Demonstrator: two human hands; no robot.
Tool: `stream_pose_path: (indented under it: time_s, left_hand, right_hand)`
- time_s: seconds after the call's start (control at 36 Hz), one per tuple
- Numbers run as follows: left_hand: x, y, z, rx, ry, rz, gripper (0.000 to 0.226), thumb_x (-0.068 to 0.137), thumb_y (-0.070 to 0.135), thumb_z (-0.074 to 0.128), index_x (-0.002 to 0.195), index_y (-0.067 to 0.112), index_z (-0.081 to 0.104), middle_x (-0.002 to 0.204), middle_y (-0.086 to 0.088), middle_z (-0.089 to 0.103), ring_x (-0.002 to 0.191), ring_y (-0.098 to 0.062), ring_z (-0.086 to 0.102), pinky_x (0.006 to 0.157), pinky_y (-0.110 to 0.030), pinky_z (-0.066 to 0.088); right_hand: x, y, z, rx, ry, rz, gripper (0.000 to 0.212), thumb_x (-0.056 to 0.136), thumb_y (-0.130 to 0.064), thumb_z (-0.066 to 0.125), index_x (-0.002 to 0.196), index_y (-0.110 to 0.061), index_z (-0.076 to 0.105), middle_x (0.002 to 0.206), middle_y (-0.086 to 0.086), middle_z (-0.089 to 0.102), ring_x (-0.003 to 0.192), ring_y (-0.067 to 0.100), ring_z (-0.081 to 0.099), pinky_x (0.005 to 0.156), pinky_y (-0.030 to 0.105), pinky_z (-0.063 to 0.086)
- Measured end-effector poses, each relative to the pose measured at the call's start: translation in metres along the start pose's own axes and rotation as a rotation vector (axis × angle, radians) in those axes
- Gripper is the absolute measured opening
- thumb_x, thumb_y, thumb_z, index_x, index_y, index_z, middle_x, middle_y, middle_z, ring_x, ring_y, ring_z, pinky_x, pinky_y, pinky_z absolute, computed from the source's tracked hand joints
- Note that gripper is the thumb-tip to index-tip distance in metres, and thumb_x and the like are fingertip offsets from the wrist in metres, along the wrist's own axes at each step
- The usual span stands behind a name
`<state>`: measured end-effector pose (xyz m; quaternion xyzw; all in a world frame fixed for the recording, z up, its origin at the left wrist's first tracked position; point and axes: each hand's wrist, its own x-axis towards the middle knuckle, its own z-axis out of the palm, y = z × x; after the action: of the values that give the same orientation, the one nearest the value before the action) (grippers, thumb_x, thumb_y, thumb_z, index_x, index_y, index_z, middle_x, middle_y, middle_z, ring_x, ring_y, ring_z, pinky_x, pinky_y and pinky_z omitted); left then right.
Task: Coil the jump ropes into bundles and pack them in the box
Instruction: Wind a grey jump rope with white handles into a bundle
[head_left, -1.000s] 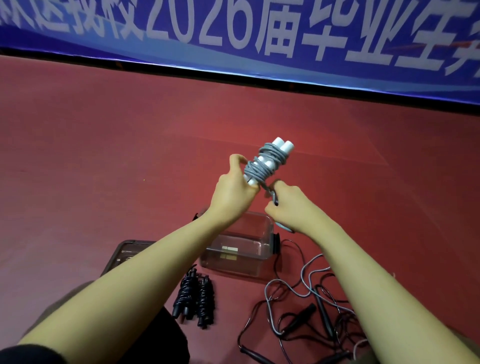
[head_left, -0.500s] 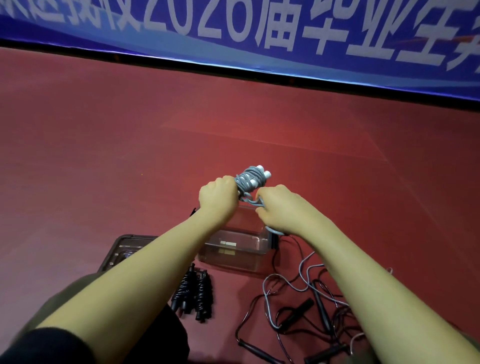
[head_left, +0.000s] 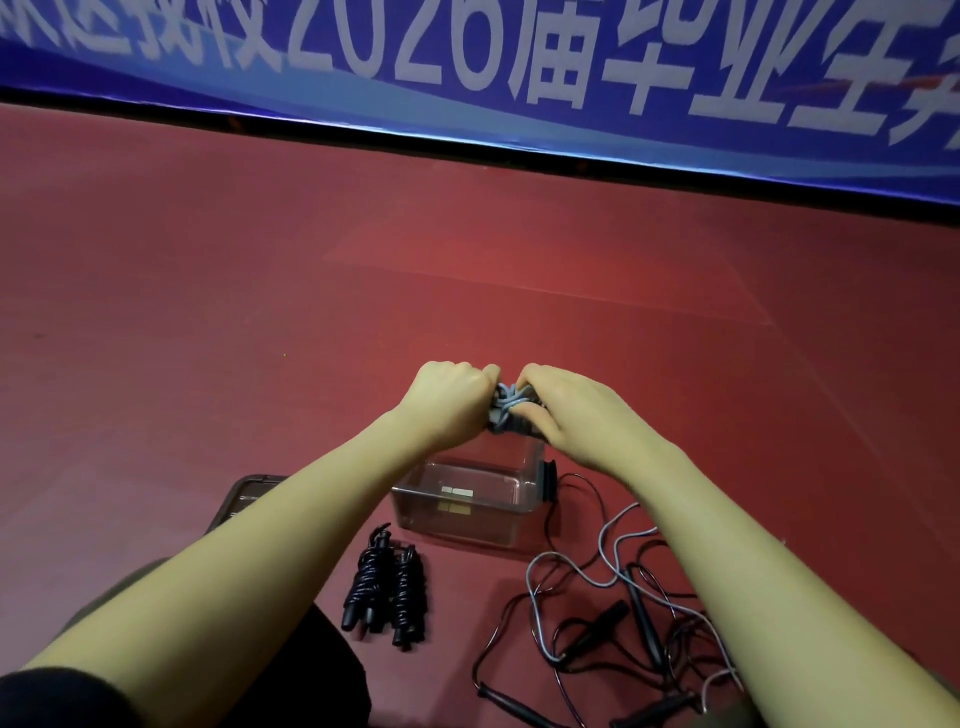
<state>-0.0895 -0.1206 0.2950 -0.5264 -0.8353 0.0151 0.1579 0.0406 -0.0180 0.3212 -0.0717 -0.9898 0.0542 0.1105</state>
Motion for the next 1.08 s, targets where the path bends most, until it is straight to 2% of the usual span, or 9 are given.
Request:
stream_pose_path:
  time_s: [0.11,0.17,0.28,0.36,0.47,0.67,0.83,0.94,1.08]
  left_hand:
    - [-0.003,-0.003,-0.005,-0.025,0.260,0.074,0.036,0.047,0.010,0.081,0.060,0.013,0.048,0.049,-0.001,0.053,0.048,-0.024,0.053,0.051,-0.022,0.020]
    - [0.000,-0.005,-0.002,-0.047,0.352,0.053,0.037,0.041,0.007,0.081,0.056,0.013,0.048,0.051,-0.001,0.050,0.049,-0.024,0.050,0.050,-0.022,0.020]
    - [0.000,0.000,-0.004,-0.323,0.435,-0.138,0.038,0.059,0.002,0.076,0.094,0.007,0.059,0.094,-0.013,0.054,0.071,-0.033,0.053,0.045,-0.032,0.033]
    - [0.000,0.008,-0.009,-0.773,0.443,-0.374,0.061,0.081,-0.002,0.059,0.136,0.007,0.034,0.125,-0.011,0.040,0.084,-0.031,0.053,0.061,-0.038,0.042]
    - [0.001,0.018,-0.021,-1.194,0.340,-0.506,0.026,0.086,0.007,0.051,0.111,0.014,0.048,0.097,-0.002,0.063,0.087,-0.023,0.064,0.076,-0.031,0.052]
    - [-0.004,0.034,-0.021,-1.405,0.072,-0.198,0.051,0.085,0.002,0.052,0.127,0.018,0.028,0.094,-0.002,0.058,0.065,-0.008,0.054,0.057,-0.028,0.048]
    - [0.002,0.023,-0.014,-1.076,0.214,-0.274,0.079,0.076,0.009,0.062,0.140,0.020,0.018,0.101,0.000,0.054,0.070,-0.014,0.055,0.052,-0.021,0.039]
    - [0.003,0.009,-0.011,-0.550,0.198,-0.431,0.050,0.079,0.020,0.061,0.122,0.021,0.036,0.091,-0.006,0.053,0.079,-0.034,0.055,0.056,-0.032,0.037]
    - [0.005,-0.001,-0.010,-0.409,0.154,-0.448,0.035,0.082,0.017,0.056,0.111,0.016,0.037,0.081,-0.004,0.048,0.067,-0.032,0.047,0.051,-0.030,0.027]
  right_hand:
    - [-0.001,0.001,0.003,0.057,0.118,-0.023,0.022,0.098,-0.032,0.047,0.107,-0.013,0.051,0.102,0.002,0.057,0.095,0.023,0.054,0.071,0.031,0.037]
    - [-0.001,0.003,0.006,0.120,0.172,0.003,0.021,0.097,-0.031,0.049,0.107,-0.013,0.052,0.102,0.002,0.058,0.095,0.023,0.055,0.070,0.031,0.036]
    - [0.002,0.003,0.008,0.404,0.335,0.108,0.014,0.093,-0.023,0.058,0.097,-0.010,0.058,0.092,0.004,0.064,0.084,0.025,0.058,0.072,0.031,0.044]
    - [0.004,-0.001,0.007,0.610,0.454,0.213,0.010,0.091,-0.017,0.060,0.089,-0.007,0.059,0.077,0.004,0.063,0.067,0.015,0.054,0.059,0.012,0.036]
    - [0.012,-0.001,0.008,0.757,0.574,0.356,0.008,0.091,-0.015,0.060,0.084,-0.013,0.056,0.070,-0.010,0.058,0.061,0.001,0.050,0.057,0.007,0.037]
    - [0.019,0.011,0.013,0.892,0.524,0.414,0.009,0.089,-0.017,0.060,0.081,-0.020,0.060,0.051,-0.014,0.055,0.052,0.011,0.049,0.055,0.023,0.034]
    - [0.017,0.003,0.005,0.807,0.368,0.322,0.014,0.089,-0.013,0.059,0.083,-0.024,0.061,0.060,-0.011,0.059,0.055,0.011,0.053,0.057,0.026,0.039]
    - [0.015,-0.002,-0.003,0.624,0.302,0.293,0.017,0.086,-0.007,0.056,0.094,-0.016,0.068,0.063,0.001,0.060,0.065,0.025,0.057,0.061,0.032,0.043]
    - [0.013,0.002,-0.001,0.478,0.134,0.364,0.024,0.084,-0.006,0.046,0.100,-0.013,0.063,0.081,0.012,0.061,0.075,0.029,0.061,0.065,0.034,0.052]
